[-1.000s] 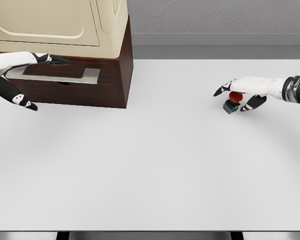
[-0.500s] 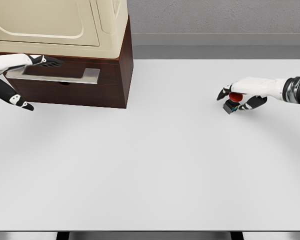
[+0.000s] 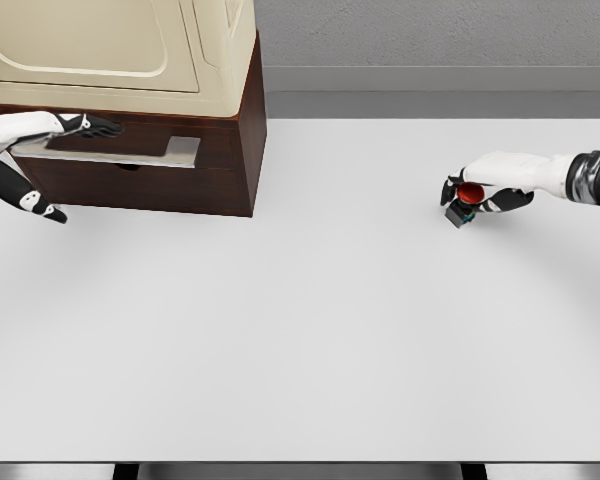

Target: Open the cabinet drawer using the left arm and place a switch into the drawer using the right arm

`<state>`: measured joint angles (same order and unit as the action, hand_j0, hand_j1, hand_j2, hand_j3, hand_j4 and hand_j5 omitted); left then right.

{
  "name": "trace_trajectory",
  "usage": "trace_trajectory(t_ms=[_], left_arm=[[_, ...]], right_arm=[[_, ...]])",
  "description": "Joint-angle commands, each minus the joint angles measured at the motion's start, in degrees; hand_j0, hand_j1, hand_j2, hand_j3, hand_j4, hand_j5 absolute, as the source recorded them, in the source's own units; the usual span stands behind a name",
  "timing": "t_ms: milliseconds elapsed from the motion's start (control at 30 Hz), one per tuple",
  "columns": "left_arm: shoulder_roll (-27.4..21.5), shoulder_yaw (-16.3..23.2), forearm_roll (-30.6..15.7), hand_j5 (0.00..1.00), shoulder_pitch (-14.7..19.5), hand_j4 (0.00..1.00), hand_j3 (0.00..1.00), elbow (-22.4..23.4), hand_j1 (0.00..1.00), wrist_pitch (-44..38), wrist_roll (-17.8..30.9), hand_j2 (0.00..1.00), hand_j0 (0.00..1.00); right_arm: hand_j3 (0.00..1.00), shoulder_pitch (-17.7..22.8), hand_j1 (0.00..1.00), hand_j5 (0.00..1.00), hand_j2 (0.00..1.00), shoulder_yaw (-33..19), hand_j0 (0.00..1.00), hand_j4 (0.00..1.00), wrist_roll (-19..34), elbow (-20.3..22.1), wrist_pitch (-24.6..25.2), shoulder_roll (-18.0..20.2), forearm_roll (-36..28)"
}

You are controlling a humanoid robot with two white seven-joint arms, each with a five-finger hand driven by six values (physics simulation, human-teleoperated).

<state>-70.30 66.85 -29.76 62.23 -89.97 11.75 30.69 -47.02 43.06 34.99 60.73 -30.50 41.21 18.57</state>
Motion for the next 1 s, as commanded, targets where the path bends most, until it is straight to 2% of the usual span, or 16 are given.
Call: trace_trajectory(t_ms=[0, 200, 367, 700, 867, 967], left_arm=[[-0.01, -0.14, -0.12, 1.0, 0.0, 1.0, 1.0, 0.49, 1.0, -0.06, -0.01, 1.0, 1.0], [0.07, -0.66, -0.03, 1.0, 0.0, 1.0, 1.0, 1.73, 1.0, -0.06, -0.01, 1.0, 1.0], [2.09, -0.58, 0.06, 1.0, -0.17, 1.0, 1.0, 3.31, 1.0, -0.41, -0.01, 1.0, 1.0], [2.97, -0.58, -0.03, 1.0, -0.53, 1.0, 1.0, 3.22, 1.0, -0.41, 0.07, 1.0, 1.0], [2.97, -0.66, -0.3, 1.0, -1.05, 1.0, 1.0, 2.96, 1.0, -0.33, 0.07, 1.0, 1.0], [2.97, -0.75, -0.3, 1.0, -1.76, 1.0, 1.0, 2.96, 1.0, -0.33, 0.07, 1.0, 1.0]], right_arm=[[0.56, 0.0, 0.56, 0.56, 0.56, 0.01, 0.56, 0.56, 0.01, 0.09, 0.09, -0.07, -0.2], [0.56, -0.53, 0.56, 0.56, 0.56, 0.01, 0.56, 0.56, 0.01, 0.44, -2.02, -0.25, -0.29], [0.55, -1.32, 0.55, 0.55, 0.55, 0.01, 0.55, 0.55, 0.01, 0.53, -4.5, -0.07, -0.38], [0.51, -1.32, 0.51, 0.51, 0.51, 0.01, 0.51, 0.51, 0.01, 0.62, -4.5, 0.19, -0.38], [0.51, -2.55, 0.51, 0.51, 0.51, -0.08, 0.51, 0.51, 0.01, 0.8, -4.5, 0.1, -0.73], [0.51, -2.9, 0.51, 0.51, 0.51, -0.08, 0.51, 0.51, 0.01, 2.64, -4.5, 0.1, -0.91]])
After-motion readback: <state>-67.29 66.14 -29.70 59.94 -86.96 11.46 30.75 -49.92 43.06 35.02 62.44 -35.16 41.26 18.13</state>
